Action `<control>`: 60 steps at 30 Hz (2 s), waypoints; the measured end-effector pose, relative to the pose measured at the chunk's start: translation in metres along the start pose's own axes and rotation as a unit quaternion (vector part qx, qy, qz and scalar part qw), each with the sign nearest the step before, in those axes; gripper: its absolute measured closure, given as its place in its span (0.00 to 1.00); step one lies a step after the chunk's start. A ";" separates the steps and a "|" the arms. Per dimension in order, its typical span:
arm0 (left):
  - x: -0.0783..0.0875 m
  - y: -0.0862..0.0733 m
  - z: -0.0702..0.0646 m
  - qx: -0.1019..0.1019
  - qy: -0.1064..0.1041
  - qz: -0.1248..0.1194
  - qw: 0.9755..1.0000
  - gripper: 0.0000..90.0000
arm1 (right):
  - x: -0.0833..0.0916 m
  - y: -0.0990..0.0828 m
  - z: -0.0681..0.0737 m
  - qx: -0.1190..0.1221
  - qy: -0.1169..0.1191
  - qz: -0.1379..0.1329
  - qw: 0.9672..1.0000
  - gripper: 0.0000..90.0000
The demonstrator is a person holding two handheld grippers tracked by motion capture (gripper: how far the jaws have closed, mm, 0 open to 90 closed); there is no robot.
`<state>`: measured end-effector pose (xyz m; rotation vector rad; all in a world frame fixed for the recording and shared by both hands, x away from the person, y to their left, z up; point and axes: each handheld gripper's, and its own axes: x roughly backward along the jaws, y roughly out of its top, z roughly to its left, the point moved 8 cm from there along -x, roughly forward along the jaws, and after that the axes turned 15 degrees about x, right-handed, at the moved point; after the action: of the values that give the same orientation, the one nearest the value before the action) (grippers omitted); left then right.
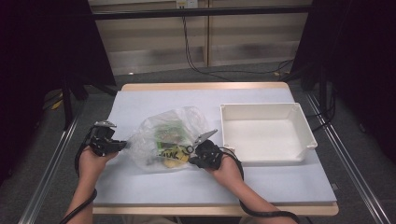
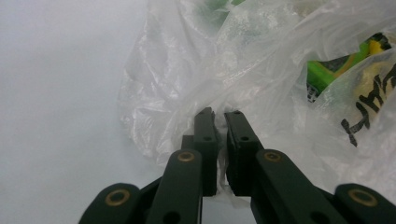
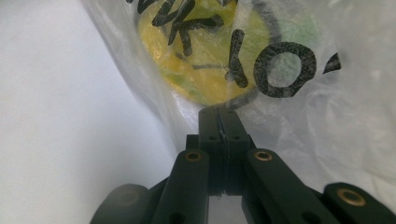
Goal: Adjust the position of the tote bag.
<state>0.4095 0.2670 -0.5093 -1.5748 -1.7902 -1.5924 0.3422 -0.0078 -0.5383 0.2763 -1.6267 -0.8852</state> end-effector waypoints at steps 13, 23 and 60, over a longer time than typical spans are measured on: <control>0.001 -0.001 0.013 0.022 0.012 -0.011 1.000 0.96 | 0.001 -0.001 0.000 0.000 0.000 -0.004 1.000 1.00; 0.003 0.003 0.016 0.033 0.031 -0.019 0.999 0.97 | 0.001 -0.002 0.000 0.000 0.001 -0.004 1.000 1.00; 0.035 0.022 -0.036 -0.023 -0.034 -0.008 0.999 0.59 | 0.001 -0.001 0.000 -0.004 -0.002 0.006 1.000 1.00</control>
<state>0.3993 0.2511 -0.4579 -1.6574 -1.8186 -1.6162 0.3415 -0.0096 -0.5383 0.2602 -1.6269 -0.8833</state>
